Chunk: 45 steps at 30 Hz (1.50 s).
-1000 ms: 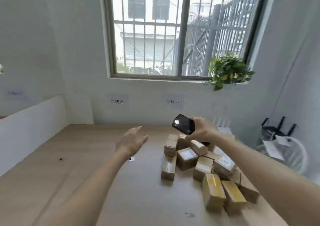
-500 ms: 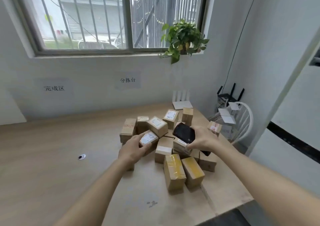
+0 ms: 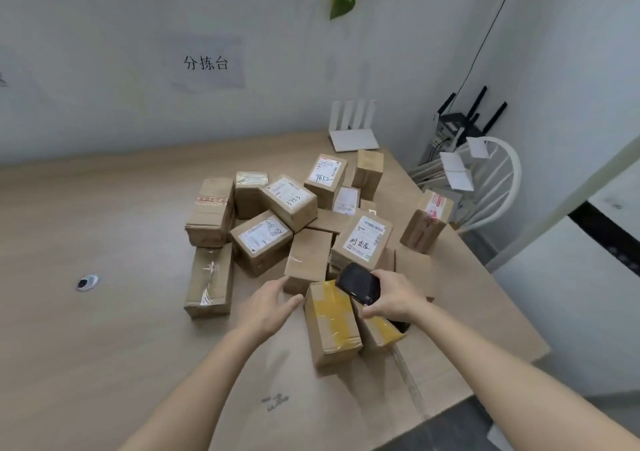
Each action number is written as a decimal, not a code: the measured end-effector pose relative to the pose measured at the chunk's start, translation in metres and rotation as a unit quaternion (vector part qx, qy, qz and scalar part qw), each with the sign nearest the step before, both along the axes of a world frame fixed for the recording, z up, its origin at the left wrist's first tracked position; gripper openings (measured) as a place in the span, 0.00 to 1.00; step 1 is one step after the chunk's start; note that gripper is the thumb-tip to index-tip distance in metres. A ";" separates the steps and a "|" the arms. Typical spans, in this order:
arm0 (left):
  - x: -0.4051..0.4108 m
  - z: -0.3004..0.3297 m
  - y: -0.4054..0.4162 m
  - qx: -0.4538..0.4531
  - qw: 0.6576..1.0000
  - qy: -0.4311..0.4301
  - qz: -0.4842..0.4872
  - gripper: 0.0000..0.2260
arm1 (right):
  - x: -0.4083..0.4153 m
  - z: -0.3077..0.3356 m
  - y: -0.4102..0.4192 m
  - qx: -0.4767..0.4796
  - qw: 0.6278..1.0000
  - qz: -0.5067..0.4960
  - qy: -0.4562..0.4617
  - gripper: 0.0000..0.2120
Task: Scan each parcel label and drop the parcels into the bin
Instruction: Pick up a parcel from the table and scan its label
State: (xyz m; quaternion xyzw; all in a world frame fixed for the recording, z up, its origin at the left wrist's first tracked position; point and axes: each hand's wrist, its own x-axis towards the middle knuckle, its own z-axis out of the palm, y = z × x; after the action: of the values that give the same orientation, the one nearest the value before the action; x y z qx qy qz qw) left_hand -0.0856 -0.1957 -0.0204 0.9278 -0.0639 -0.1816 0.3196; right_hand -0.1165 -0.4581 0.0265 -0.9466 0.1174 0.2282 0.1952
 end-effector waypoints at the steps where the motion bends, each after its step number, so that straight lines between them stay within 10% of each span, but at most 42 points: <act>1: 0.005 -0.010 -0.003 -0.004 1.000 0.012 0.004 0.29 | 0.005 -0.010 -0.001 0.002 1.000 -0.005 0.009 0.34; 27: -0.009 -0.114 -0.065 -0.248 0.909 0.246 0.228 0.17 | 0.048 -0.130 0.010 0.179 0.981 -0.025 0.067 0.29; 45: -0.060 0.083 0.001 -0.309 0.908 0.026 0.280 0.32 | 0.023 0.052 0.060 0.321 0.938 0.101 -0.081 0.29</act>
State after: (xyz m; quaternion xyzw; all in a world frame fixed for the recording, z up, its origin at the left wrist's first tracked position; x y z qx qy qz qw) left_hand -0.1454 -0.1949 0.0624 0.7574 0.1542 -0.0793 0.6296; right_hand -0.0939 -0.3979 0.0786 -0.8558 -0.0746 0.1948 0.4733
